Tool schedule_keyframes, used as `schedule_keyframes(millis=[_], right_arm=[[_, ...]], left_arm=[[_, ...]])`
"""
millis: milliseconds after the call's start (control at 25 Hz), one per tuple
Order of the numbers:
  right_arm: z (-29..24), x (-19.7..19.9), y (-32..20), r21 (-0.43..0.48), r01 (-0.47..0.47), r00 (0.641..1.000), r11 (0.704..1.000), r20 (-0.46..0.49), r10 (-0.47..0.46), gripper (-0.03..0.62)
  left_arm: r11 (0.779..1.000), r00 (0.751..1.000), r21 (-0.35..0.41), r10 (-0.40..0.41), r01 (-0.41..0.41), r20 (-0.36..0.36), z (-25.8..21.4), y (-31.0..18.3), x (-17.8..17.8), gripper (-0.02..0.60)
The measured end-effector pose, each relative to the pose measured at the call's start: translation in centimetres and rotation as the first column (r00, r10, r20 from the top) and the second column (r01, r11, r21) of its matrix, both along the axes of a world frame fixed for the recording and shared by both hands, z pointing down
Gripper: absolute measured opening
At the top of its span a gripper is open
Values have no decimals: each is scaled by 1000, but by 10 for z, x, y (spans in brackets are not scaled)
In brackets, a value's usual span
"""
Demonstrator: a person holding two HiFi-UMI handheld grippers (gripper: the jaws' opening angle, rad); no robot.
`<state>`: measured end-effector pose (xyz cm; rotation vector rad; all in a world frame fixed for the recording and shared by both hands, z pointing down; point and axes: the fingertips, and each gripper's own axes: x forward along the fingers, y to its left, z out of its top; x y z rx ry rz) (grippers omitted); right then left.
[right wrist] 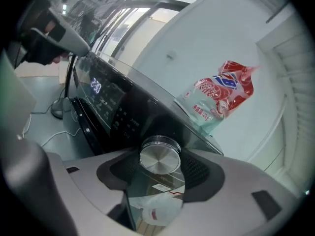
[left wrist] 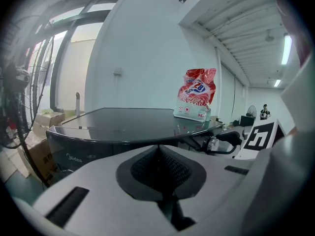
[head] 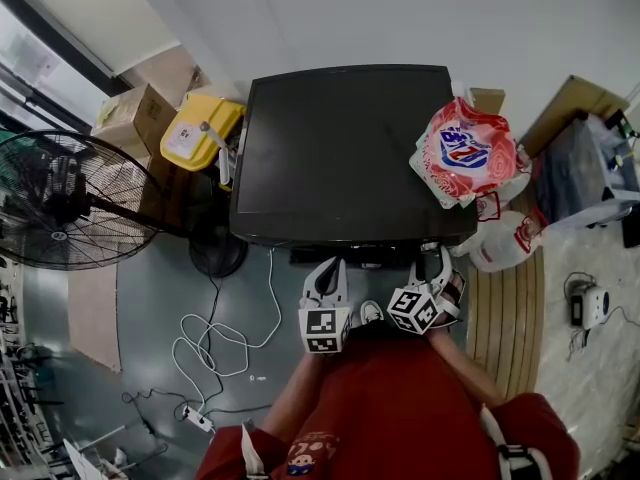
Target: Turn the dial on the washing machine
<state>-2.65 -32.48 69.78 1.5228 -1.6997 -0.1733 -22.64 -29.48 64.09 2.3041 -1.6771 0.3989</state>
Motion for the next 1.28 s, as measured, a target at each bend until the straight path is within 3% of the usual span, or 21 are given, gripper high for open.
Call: schedule_keyframes(millis=[160, 520, 840, 1280], right_arm=[[0, -1, 1, 14, 24, 999, 1000, -45, -24, 273], [1, 0, 1, 8, 20, 1000, 1000, -19, -20, 275], [-3, 2, 1, -31, -20, 989, 999, 148, 25, 285], [2, 2, 9, -82, 7, 970, 997, 244, 13, 330]], left_arm=[[1000, 1000, -6, -3, 3, -7, 1, 2, -1, 9], [1000, 1000, 1, -1, 1, -4, 0, 1, 3, 9], [1000, 1000, 1, -12, 12, -8, 1, 4, 0, 9], [1000, 1000, 3, -2, 2, 2, -1, 6, 11, 9]])
